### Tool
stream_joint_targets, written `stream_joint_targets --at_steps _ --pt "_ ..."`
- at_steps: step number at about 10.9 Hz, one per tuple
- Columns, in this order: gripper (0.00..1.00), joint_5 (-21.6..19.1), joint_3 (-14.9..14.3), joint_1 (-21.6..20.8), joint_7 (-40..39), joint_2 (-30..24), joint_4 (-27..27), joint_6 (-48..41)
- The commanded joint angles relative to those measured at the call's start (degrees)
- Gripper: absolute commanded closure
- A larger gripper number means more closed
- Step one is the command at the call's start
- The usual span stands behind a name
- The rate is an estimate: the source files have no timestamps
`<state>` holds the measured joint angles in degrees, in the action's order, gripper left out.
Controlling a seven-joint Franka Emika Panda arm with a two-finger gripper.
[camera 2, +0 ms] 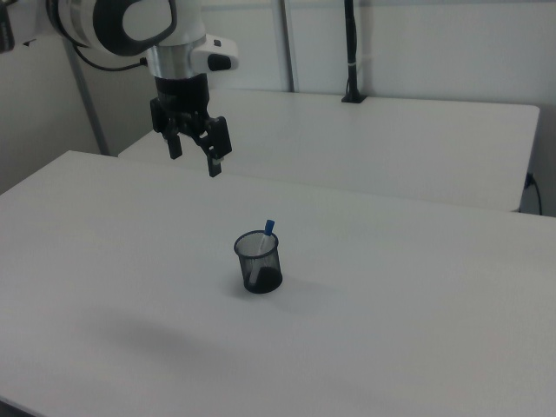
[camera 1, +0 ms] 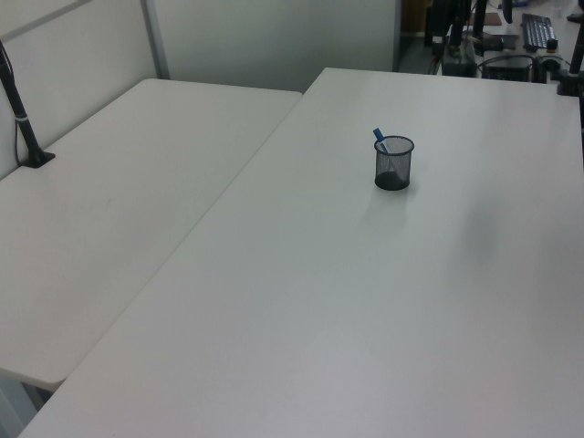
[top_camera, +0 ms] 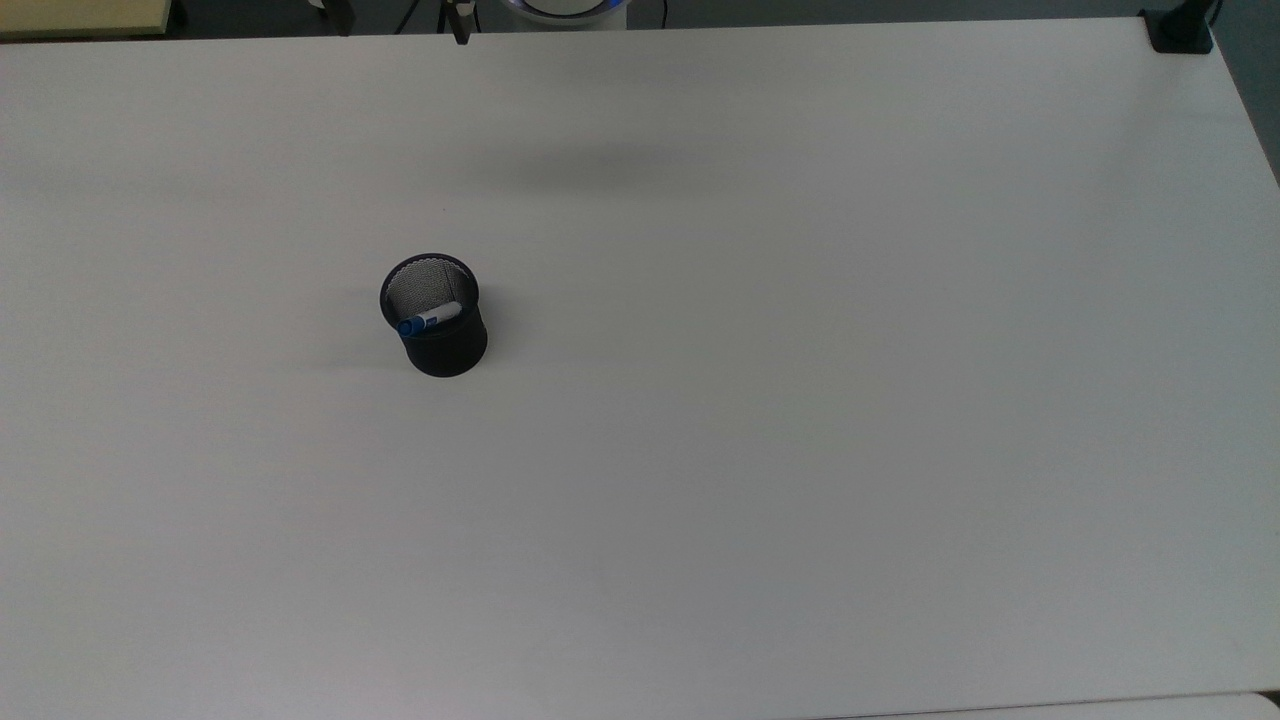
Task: Remove the marker
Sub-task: 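Move the open gripper down over the blue marker in the mesh cup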
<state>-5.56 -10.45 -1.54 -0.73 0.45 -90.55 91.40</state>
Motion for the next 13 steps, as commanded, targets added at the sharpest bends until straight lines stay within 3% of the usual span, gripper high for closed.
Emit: stream_joint_targets --at_steps 1,6,13 --pt "0.00 0.8 0.0 0.7 -0.1 -0.7 -0.8 -1.2" --pt "0.00 1.0 0.0 0.5 -0.1 0.2 -0.7 -0.6" --pt "0.00 1.1 0.0 0.7 -3.0 10.8 1.9 14.3"
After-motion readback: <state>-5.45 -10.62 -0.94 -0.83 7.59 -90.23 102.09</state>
